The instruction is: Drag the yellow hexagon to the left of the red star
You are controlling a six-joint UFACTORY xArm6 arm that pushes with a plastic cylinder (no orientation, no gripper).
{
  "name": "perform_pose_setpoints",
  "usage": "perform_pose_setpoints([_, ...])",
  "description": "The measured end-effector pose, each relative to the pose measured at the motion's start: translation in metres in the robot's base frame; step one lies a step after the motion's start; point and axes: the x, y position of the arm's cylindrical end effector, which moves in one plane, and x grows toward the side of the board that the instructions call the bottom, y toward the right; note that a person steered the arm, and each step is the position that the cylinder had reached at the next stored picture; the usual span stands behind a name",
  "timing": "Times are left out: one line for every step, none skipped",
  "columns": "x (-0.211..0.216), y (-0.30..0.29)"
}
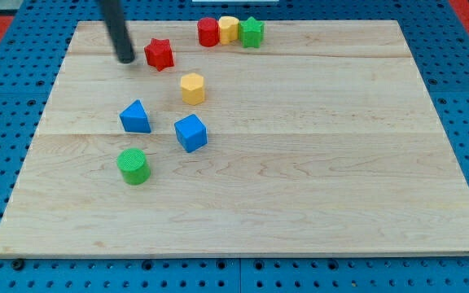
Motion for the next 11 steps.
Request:
perform_pose_setpoints([0.0, 0.081])
perform_pose_setpoints([0.005, 0.112])
perform_pose_setpoints([0.032, 0.172])
perform_pose_setpoints([0.074, 0.139])
perform_pose_setpoints([0.109, 0.092])
perform_pose_setpoints([0.073, 0.058])
perform_pose_setpoints([0.027, 0.055])
perform_pose_setpoints([0.026, 0.036])
perform_pose_setpoints([0.025, -0.004])
perform_pose_setpoints([0.006, 0.026])
perform_pose_setpoints([-0.001, 0.068])
